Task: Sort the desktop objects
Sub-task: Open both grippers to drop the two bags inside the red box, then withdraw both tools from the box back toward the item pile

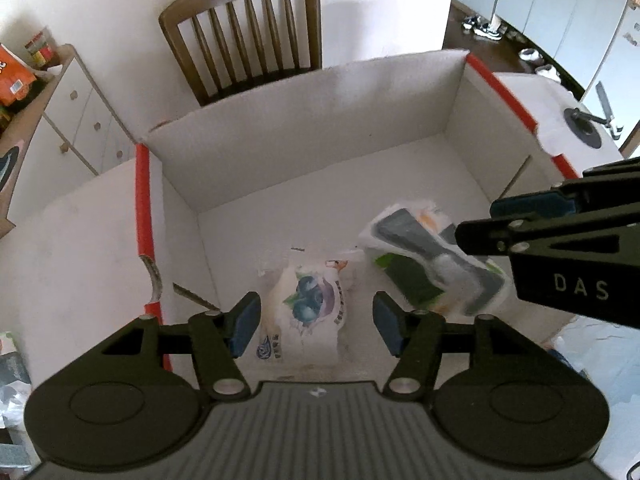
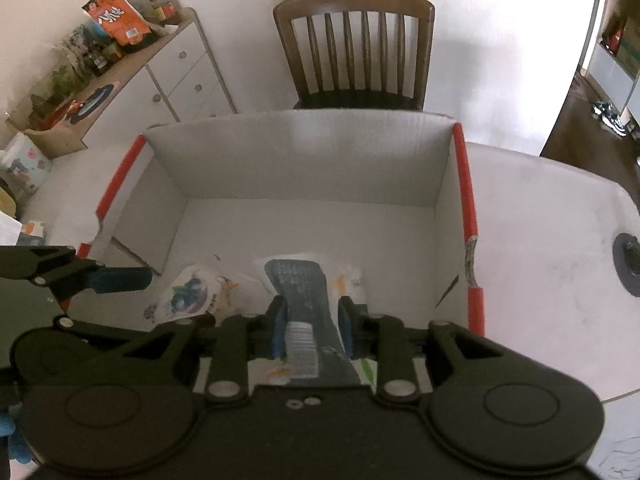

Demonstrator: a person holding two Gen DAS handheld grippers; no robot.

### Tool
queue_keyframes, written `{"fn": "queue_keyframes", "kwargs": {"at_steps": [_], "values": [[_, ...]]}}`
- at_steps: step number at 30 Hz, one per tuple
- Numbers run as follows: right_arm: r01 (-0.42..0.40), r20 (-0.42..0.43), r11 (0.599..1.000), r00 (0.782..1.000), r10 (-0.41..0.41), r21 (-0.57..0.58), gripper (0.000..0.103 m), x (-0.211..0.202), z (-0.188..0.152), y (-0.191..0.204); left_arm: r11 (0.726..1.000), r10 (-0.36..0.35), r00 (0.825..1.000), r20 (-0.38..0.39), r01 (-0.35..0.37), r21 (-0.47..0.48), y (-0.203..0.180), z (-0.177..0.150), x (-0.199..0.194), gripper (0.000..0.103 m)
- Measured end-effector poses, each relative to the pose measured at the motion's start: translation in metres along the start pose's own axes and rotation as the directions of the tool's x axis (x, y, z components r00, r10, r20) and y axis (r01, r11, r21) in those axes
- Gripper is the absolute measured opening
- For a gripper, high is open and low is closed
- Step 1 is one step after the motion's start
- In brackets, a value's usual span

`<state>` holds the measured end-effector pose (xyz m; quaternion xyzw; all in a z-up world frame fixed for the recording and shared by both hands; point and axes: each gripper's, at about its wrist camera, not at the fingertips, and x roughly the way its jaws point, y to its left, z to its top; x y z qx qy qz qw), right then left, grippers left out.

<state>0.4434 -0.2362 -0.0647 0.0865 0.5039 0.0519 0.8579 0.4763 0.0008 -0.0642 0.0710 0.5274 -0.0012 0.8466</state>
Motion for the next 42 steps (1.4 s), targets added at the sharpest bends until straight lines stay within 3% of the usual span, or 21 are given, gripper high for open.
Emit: {"fn": "queue_keyframes", "kwargs": {"at_steps": [13, 29, 35, 42], "values": [[-0.064, 0.033, 0.997, 0.997, 0.066, -0.040, 0.030, -0.049, -0.011, 0.010, 1.000, -0.005, 0.997, 0.076, 0.005, 0.002, -0.001, -0.008, -0.047, 0.061], [-0.096, 0.088, 0.993, 0.991, 0.102, -0.070, 0.036, -0.099, -0.037, 0.013, 0.999, -0.026, 0.988, 0.155, 0.031, -0.034, -0.011, -0.048, -0.117, 0.061], [-0.104, 0.116, 0.992, 0.987, 0.112, -0.076, 0.044, -0.116, -0.048, 0.015, 0.998, -0.044, 0.980, 0.195, 0.051, -0.031, -0.013, -0.063, -0.137, 0.061], [-0.079, 0.161, 0.995, 0.983, 0.088, -0.061, 0.062, -0.134, -0.069, 0.020, 0.998, -0.067, 0.970, 0.234, 0.070, -0.007, -0.012, -0.083, -0.152, 0.066]]}}
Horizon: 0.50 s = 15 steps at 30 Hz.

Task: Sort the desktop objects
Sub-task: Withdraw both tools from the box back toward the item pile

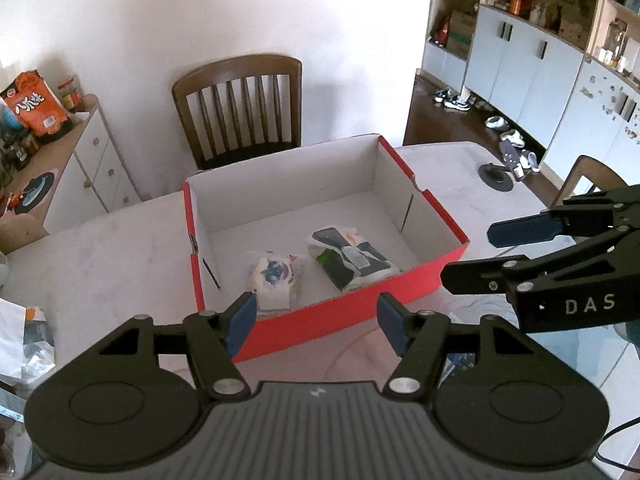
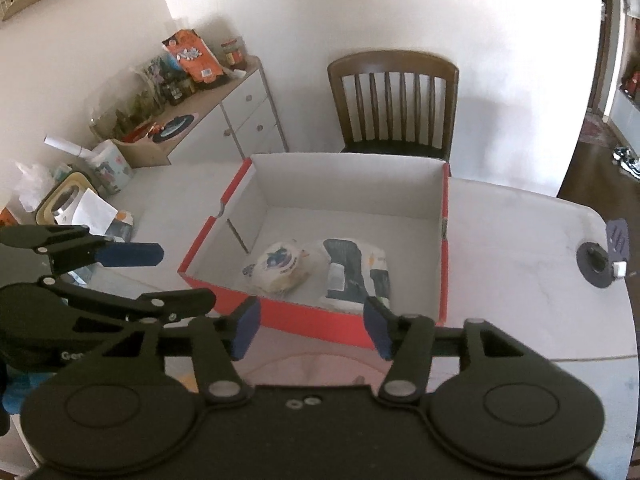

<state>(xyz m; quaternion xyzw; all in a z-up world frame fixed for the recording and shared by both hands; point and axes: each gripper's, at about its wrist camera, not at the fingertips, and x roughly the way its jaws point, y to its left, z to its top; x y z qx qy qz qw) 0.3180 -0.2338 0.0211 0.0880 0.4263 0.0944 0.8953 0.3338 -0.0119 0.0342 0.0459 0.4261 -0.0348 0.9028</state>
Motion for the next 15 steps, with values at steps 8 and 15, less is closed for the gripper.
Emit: {"fn": "queue_keyframes", "kwargs": {"at_steps": [8, 15], "values": [[0.013, 0.026, 0.999, 1.000, -0.014, 0.044, 0.067, -0.014, -0.023, 0.004, 0.999, -0.036, 0.999, 0.022, 0.036, -0.003, 0.001, -0.022, -0.013, 0.073], [0.015, 0.039, 0.998, 0.999, -0.018, 0.065, 0.070, -0.024, -0.039, 0.011, 0.999, -0.042, 0.998, 0.049, 0.042, 0.003, 0.000, -0.040, -0.028, 0.076]]}}
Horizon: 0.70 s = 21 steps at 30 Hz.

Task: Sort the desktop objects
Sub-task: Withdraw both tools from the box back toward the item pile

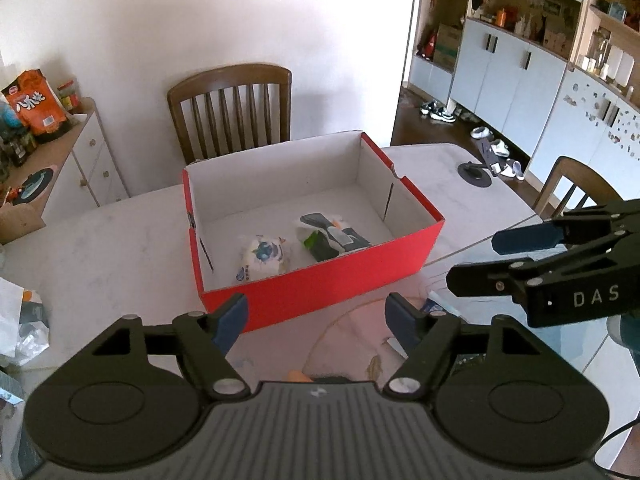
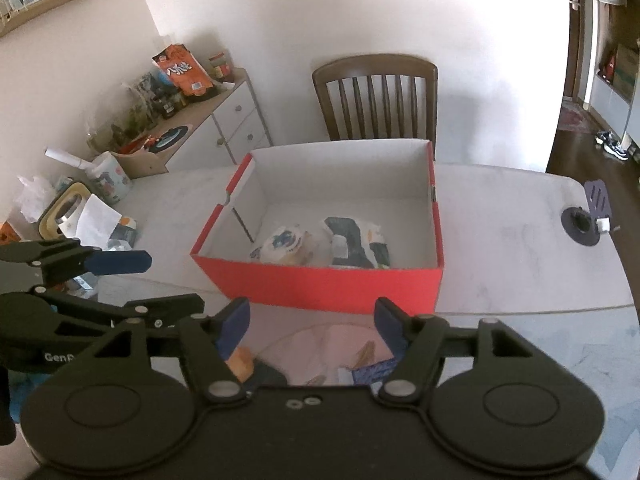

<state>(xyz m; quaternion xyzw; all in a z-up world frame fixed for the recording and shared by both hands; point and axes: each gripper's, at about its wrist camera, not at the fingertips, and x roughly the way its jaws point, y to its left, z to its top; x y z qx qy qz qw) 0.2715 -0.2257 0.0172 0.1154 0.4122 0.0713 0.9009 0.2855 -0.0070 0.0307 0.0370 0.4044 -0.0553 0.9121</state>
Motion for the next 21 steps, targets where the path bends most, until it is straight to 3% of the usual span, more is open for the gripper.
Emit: {"fn": "queue_keyframes", "kwargs": {"at_steps": [10, 16, 18, 21], "values": [[0.025, 0.014, 1.000, 1.000, -0.025, 0.006, 0.077, -0.016, -0.032, 0.010, 1.000, -0.021, 1.000, 0.011, 0.021, 0.012, -0.001, -0.033, -0.017, 0.081], [0.046, 0.015, 0.999, 0.999, -0.046, 0.013, 0.079, -0.020, -0.060, 0.015, 1.000, -0.026, 0.999, 0.020, 0.026, 0.006, -0.001, -0.052, -0.022, 0.090], [0.052, 0.014, 0.999, 0.999, -0.052, 0.011, 0.079, -0.021, -0.069, 0.017, 1.000, -0.024, 0.999, 0.034, 0.024, 0.005, -0.001, -0.059, -0.025, 0.102], [0.075, 0.025, 0.997, 0.997, -0.075, -0.006, 0.082, -0.024, -0.085, 0.021, 1.000, -0.017, 0.999, 0.042, 0.017, 0.003, 0.001, -0.069, -0.029, 0.103]]}}
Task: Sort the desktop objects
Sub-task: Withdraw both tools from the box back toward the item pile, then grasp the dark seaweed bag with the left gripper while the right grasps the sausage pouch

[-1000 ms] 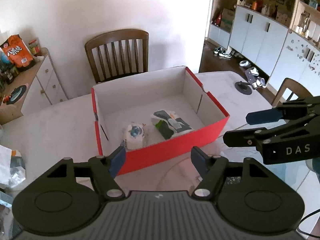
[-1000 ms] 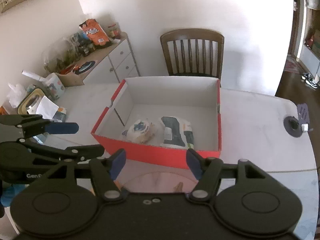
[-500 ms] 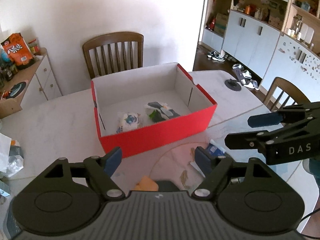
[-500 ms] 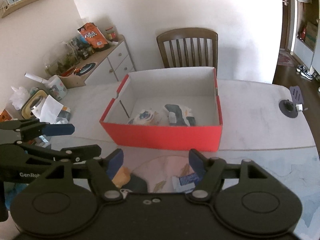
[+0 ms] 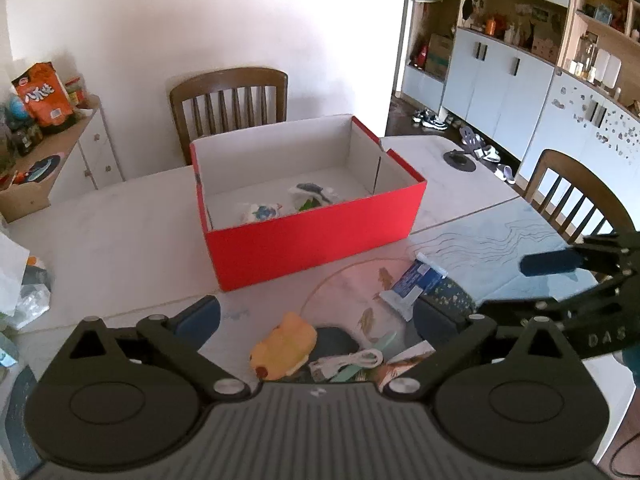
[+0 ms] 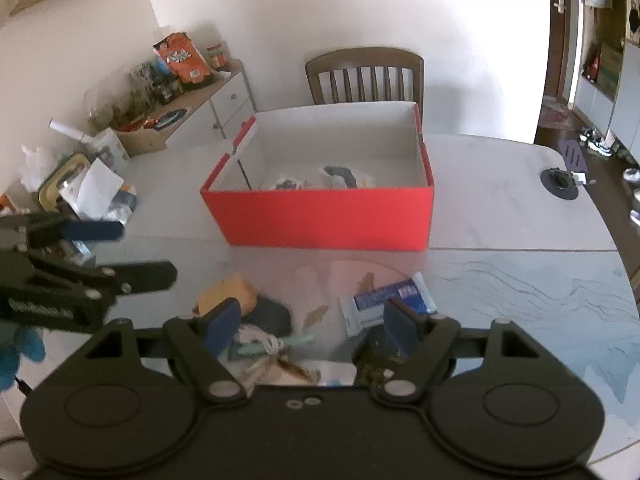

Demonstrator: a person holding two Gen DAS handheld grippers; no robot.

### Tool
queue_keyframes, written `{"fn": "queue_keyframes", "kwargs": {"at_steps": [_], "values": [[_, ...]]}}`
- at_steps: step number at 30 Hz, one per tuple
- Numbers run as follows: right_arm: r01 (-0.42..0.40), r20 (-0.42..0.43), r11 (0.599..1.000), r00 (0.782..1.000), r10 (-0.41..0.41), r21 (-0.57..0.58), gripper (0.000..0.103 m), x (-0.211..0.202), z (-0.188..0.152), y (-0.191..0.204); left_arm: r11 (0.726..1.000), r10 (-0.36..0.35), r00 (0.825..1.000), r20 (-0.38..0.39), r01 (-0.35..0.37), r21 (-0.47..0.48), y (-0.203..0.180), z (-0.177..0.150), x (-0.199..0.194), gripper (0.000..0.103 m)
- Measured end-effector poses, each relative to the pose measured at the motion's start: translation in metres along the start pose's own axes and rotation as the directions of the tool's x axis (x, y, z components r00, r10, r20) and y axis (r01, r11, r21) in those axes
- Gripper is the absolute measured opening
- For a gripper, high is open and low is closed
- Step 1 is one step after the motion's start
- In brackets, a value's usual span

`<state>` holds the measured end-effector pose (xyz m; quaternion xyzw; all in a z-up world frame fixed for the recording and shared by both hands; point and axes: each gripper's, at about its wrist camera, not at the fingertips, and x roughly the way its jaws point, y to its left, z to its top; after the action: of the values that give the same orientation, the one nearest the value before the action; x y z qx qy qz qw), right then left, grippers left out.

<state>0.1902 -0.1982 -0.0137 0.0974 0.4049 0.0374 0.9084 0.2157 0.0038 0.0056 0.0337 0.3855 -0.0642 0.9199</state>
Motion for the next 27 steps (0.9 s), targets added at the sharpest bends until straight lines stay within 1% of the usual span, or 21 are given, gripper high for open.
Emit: {"fn": "queue_keyframes", "kwargs": {"at_steps": [4, 8, 13, 22, 27], "values": [[0.005, 0.004, 1.000, 1.000, -0.005, 0.011, 0.089, -0.004, -0.022, 0.000, 1.000, -0.005, 1.000, -0.022, 0.005, -0.006, 0.004, -0.014, 0.000, 0.103], [0.007, 0.001, 0.999, 1.000, -0.007, 0.042, 0.090, -0.004, -0.043, -0.001, 1.000, 0.004, 0.999, -0.035, -0.005, -0.016, 0.007, -0.028, 0.000, 0.103], [0.030, -0.010, 0.999, 1.000, -0.030, 0.036, 0.090, -0.003, -0.062, 0.005, 1.000, 0.000, 0.999, -0.050, -0.001, -0.021, 0.010, -0.041, 0.000, 0.103], [0.049, -0.046, 0.999, 0.998, -0.048, 0.024, 0.090, 0.005, -0.081, 0.011, 1.000, 0.012, 0.997, -0.074, -0.013, -0.010, 0.011, -0.057, 0.006, 0.103], [0.058, -0.061, 0.998, 0.996, -0.058, 0.005, 0.090, 0.013, -0.089, 0.014, 1.000, 0.019, 0.994, -0.107, -0.021, -0.015, 0.014, -0.065, 0.016, 0.103]]}}
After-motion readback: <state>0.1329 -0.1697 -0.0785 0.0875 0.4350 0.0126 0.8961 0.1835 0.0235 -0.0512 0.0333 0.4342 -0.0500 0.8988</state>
